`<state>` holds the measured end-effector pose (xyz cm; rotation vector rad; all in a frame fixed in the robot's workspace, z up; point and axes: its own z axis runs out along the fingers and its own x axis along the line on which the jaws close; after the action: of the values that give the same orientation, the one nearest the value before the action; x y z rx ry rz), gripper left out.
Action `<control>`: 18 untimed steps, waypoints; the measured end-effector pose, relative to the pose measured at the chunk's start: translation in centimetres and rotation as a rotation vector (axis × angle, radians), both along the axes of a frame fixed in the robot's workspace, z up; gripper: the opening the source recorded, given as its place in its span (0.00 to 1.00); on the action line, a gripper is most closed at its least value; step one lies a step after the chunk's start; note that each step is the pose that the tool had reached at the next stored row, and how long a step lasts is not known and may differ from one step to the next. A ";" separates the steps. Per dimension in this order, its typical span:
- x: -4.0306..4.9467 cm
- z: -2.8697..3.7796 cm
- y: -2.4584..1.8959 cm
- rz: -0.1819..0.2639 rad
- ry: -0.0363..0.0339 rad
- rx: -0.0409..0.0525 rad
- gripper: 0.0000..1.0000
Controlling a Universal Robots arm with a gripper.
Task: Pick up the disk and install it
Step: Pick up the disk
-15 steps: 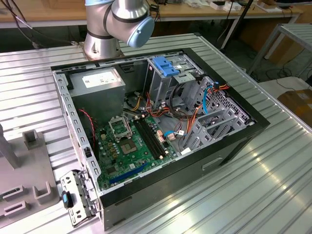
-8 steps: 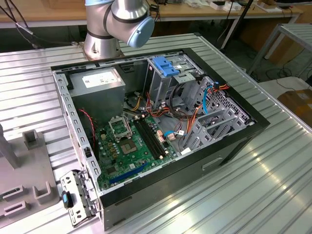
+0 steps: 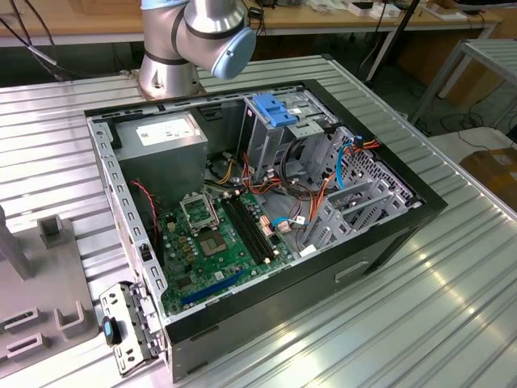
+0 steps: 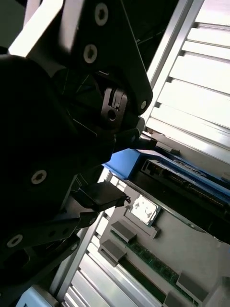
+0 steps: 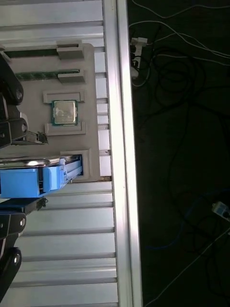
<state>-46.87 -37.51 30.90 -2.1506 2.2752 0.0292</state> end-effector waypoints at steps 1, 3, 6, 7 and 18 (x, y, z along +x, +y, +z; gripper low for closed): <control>0.00 -0.14 0.00 0.000 -0.0001 0.0000 0.54; -0.01 -0.20 0.00 0.000 0.0003 -0.0002 0.53; 0.00 -0.29 0.22 0.000 0.0001 0.0000 0.45; 0.00 -0.33 0.32 0.000 0.0000 0.0000 0.45; -0.02 -0.52 0.48 0.000 -0.0037 -0.0011 0.45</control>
<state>-46.89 -37.03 30.38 -2.1494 2.2737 0.0240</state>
